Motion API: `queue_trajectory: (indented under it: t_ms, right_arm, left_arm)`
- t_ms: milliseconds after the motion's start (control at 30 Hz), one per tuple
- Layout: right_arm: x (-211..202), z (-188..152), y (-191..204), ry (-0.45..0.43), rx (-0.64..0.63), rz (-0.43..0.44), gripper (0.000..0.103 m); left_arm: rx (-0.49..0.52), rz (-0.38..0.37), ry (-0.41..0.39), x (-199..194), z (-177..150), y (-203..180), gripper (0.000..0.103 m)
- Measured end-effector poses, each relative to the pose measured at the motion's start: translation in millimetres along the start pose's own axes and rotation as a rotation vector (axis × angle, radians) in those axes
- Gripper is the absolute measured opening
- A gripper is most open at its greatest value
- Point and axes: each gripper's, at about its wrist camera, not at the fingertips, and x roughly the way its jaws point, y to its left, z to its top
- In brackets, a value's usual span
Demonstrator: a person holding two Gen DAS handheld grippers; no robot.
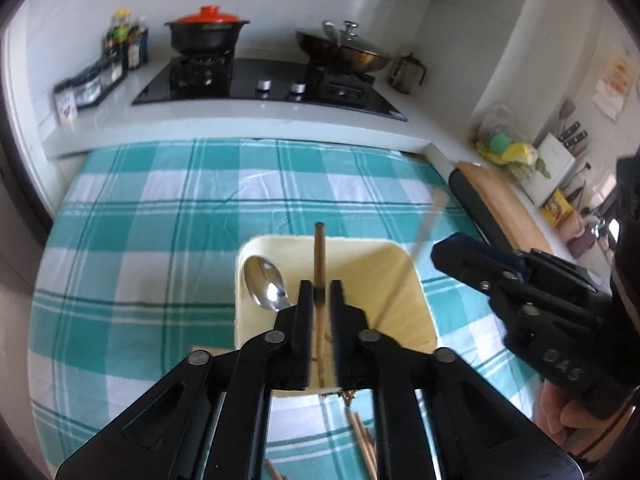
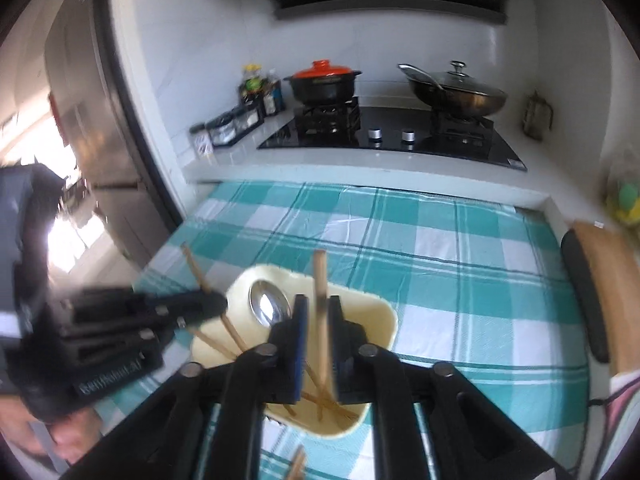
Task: Organize utensils
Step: 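Carry both chopsticks over the cream box and open both tools to drop them, then withdraw both tools back over the remaining utensils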
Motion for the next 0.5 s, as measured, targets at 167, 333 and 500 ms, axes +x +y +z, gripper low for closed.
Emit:
queue_trajectory:
  t_ms: [167, 333, 500]
  right_arm:
    - [-44, -8, -4, -0.083, 0.010, 0.003, 0.044]
    - [-87, -53, -5, 0.017, -0.112, -0.025, 0.053]
    - [-110, -176, -16, 0.137, -0.245, -0.140, 0.054]
  left_arm:
    - [-0.014, -0.020, -0.044, -54, -17, 15, 0.071]
    - [0.099, 0.032, 0.098, -93, -88, 37, 0.089]
    - [0.106, 0.167, 0.169, -110, -202, 64, 0.089]
